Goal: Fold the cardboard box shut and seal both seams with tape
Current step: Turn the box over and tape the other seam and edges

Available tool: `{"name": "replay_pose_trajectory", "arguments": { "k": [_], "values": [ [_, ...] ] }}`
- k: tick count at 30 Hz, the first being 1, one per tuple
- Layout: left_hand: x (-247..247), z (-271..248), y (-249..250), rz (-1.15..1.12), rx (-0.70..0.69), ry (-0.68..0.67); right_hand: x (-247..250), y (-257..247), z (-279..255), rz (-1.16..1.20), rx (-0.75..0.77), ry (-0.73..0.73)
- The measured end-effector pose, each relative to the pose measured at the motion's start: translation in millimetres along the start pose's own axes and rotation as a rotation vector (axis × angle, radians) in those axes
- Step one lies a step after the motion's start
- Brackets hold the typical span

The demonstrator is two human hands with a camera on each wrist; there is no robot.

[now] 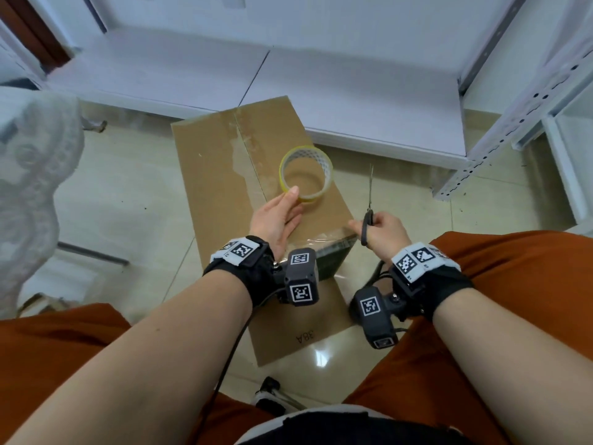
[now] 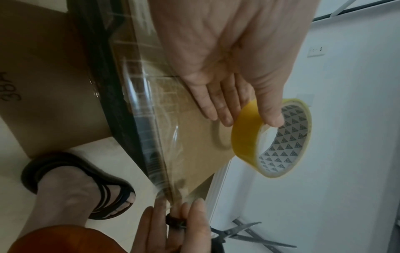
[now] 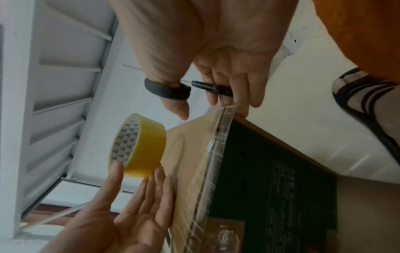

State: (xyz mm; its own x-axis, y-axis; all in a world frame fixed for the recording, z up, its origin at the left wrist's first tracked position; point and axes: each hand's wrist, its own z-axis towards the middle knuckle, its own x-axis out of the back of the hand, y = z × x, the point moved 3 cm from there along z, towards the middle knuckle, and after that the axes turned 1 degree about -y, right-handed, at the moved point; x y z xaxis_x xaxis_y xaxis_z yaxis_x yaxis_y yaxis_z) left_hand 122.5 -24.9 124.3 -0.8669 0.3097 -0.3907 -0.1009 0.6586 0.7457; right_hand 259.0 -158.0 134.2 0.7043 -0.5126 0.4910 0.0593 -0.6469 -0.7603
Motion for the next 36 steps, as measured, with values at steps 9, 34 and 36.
{"name": "replay_pose_trajectory", "arguments": {
  "k": [9,34,36],
  "values": [
    [2.2,-1.1,0.4,0.022,0.0,-0.035,3.4,-8.8,0.3,-0.188,-0.031,-0.082],
    [88.7,-49.4,136.1,0.03,-0.408,0.347,-90.1,-184.8,-28.5,0.015,0.522,-0.214],
    [101.3,-63.9,162.7,0.049,-0.547,0.458,-108.0,-212.1,-41.9,0.085,0.566,-0.229]
  ]
}}
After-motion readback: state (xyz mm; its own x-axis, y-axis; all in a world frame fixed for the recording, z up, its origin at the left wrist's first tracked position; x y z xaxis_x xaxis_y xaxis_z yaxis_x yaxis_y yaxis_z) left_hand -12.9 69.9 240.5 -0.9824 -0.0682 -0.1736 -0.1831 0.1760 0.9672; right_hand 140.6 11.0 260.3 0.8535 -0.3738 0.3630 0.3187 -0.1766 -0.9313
